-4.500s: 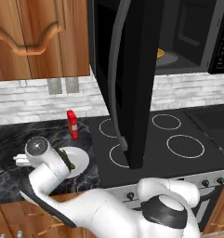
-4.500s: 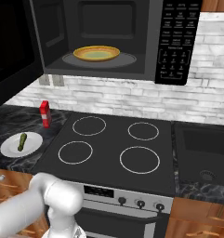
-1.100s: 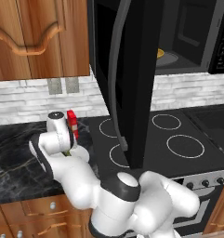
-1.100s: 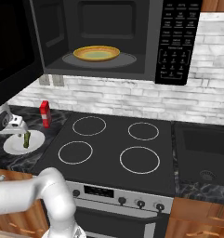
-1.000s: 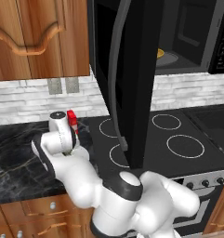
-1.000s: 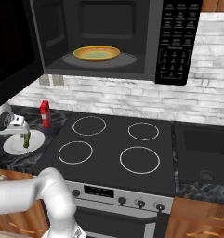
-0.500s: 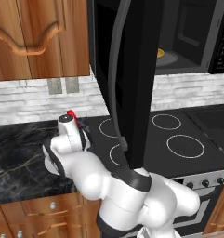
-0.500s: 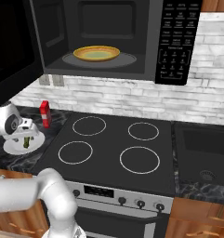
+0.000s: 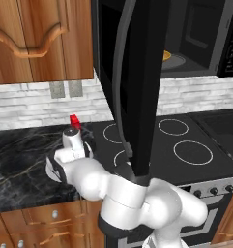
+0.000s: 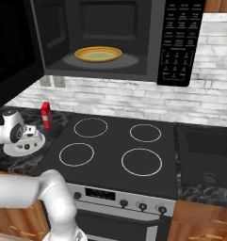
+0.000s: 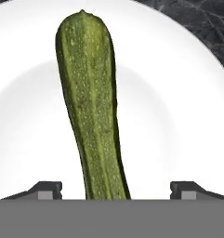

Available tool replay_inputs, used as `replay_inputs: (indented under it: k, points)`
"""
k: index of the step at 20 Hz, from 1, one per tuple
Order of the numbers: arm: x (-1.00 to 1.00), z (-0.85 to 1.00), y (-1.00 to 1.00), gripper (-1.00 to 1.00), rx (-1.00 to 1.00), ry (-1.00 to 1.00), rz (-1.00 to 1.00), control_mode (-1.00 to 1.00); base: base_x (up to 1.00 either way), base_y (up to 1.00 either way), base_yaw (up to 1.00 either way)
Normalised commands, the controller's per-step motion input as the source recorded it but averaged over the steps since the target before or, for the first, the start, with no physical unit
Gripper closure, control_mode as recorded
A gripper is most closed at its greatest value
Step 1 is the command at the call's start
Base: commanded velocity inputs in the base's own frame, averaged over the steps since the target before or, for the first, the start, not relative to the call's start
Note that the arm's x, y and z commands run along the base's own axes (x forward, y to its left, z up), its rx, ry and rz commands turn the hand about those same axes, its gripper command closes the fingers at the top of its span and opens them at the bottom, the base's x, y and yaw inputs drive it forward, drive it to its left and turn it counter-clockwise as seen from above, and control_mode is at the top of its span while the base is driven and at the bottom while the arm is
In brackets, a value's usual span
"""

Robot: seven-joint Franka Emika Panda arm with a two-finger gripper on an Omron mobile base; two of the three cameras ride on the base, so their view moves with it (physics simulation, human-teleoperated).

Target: Pick the squash from the counter and place it in the microwave.

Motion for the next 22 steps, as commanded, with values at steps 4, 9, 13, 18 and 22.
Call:
replay_inputs:
  k: [4, 9, 13, 18, 22]
  points:
    - [0.00, -0.26, 0.05, 1.00, 0.00, 0.00, 0.05, -1.00, 0.00, 0.00, 0.00]
    - [-0.06, -0.16, 0.06, 1.00, 0.00, 0.00, 0.08, -1.00, 0.00, 0.00, 0.00]
    - [-0.08, -0.06, 0.03, 1.00, 0.00, 0.01, 0.11, -1.00, 0.00, 0.00, 0.00]
    - [-0.57, 0.30, 0.22, 1.00, 0.00, 0.00, 0.10, -1.00, 0.00, 0.00, 0.00]
    - [-0.97, 0.46, 0.77, 1.00, 0.00, 0.00, 0.09, -1.00, 0.00, 0.00, 0.00]
